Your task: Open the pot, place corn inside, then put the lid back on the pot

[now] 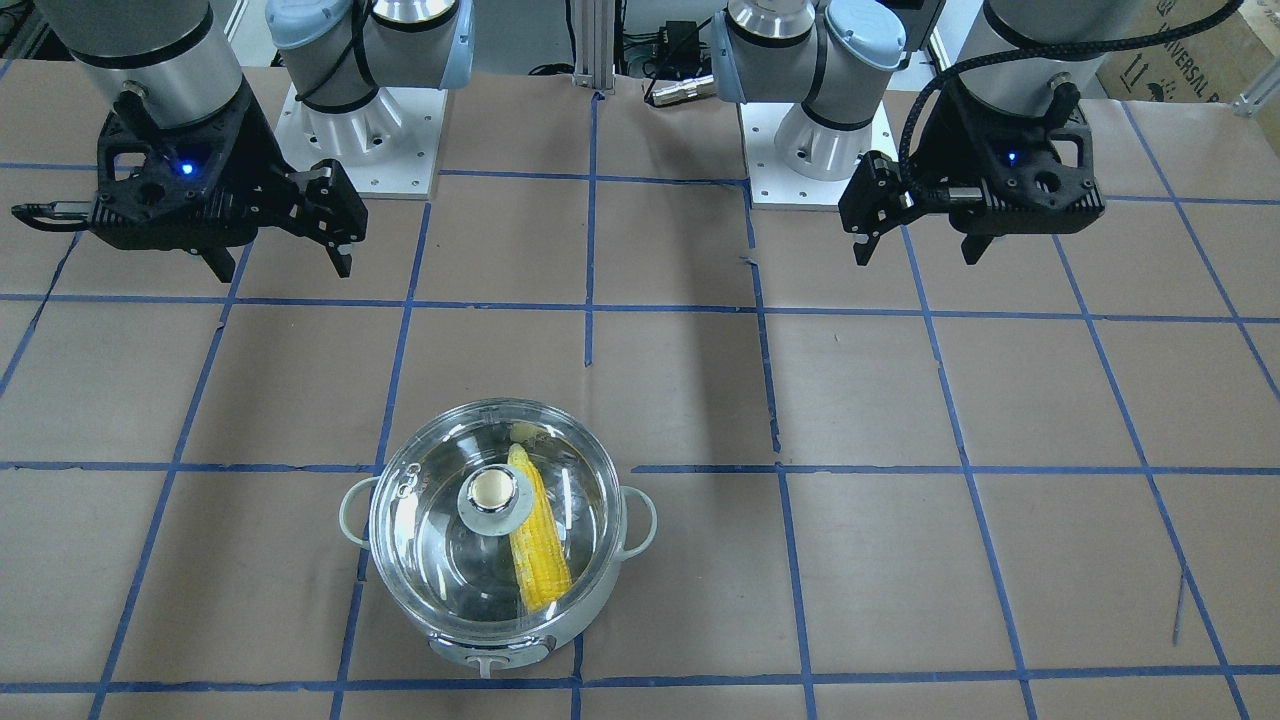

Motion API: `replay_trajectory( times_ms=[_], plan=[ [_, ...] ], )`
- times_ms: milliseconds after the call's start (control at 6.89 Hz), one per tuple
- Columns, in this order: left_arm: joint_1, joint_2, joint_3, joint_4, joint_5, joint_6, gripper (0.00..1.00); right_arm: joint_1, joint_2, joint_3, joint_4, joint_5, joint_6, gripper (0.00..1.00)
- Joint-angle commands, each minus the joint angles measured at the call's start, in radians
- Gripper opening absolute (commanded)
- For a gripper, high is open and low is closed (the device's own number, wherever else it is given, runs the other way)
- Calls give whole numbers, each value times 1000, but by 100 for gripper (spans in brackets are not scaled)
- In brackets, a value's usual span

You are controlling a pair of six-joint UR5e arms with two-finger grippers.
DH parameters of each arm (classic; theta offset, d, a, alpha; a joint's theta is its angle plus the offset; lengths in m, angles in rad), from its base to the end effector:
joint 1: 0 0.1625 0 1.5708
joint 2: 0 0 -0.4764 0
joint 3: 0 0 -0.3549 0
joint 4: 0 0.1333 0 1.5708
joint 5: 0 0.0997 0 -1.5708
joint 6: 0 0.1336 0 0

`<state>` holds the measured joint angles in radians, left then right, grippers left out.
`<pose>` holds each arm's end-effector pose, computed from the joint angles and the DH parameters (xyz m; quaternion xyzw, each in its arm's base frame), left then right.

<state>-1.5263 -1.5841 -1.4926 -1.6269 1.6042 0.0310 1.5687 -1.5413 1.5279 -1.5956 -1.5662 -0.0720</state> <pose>-0.1082 -0.4666 0.5292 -0.0068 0.9998 -0.0038 0.0169 0.1329 -0.4739 0.5138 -0.0350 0.9992 -0.0192 0.0016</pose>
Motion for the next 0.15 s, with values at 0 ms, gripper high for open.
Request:
replay_trajectory(
  times_ms=[0],
  plan=[
    [0, 0, 0, -1, 0, 0, 100, -3, 0, 0, -1, -18, -2, 100]
  ],
)
